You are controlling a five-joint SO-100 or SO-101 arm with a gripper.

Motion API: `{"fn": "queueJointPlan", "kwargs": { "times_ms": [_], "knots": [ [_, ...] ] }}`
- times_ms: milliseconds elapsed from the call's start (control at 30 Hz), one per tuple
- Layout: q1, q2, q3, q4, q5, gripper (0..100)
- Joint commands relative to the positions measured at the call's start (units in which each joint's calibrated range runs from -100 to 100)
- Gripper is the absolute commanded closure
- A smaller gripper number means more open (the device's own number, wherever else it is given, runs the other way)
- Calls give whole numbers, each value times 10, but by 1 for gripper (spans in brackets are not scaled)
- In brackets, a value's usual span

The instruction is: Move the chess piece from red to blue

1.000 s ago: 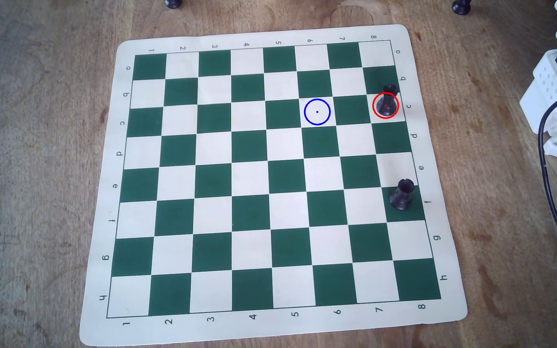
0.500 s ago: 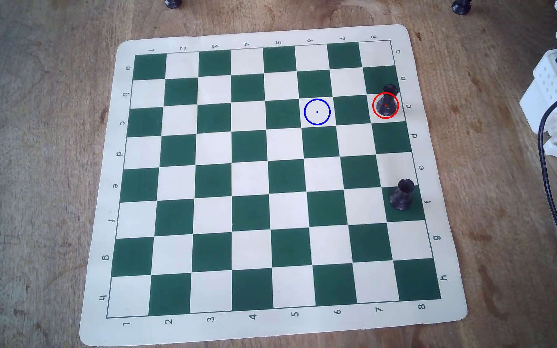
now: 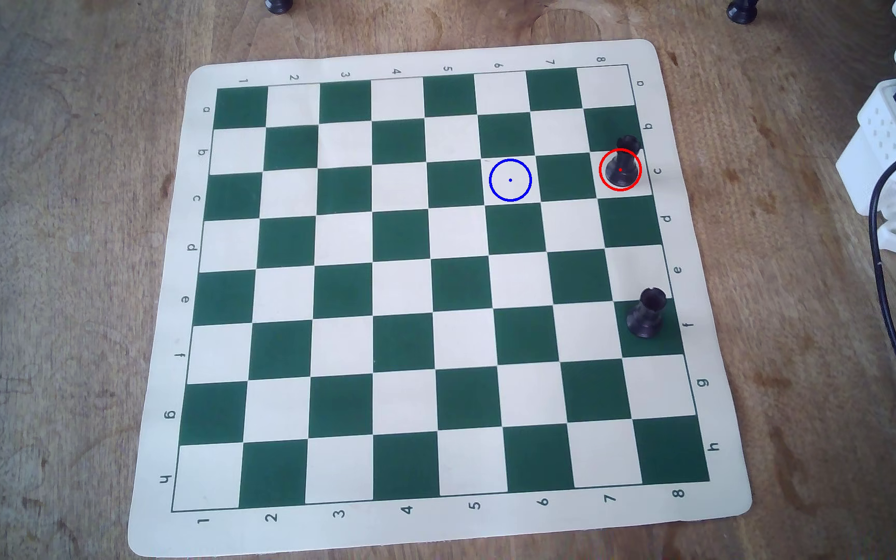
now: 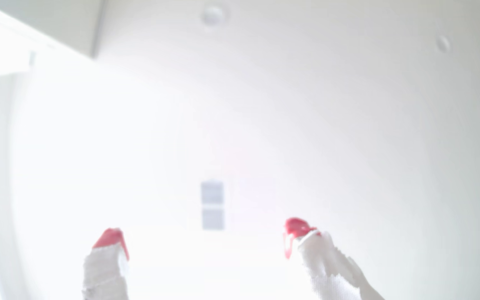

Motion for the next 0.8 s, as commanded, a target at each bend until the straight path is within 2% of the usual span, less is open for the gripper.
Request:
{"fn": "queueJointPlan", "kwargs": {
  "times_ms": [0,67,200,267,333,367,467,667,767],
  "knots": [
    [7,-4,9,106,0,67],
    [7,-4,9,154,1,67],
    [6,-4,9,173,6,67],
    [7,-4,9,206,17,63],
    [10,-4,9,258,25,63],
    [19,-3,9,324,36,64],
    [19,-3,9,413,43,65],
    [91,-3,-71,687,21,62],
    [112,-3,-73,738,21,61]
  ]
}}
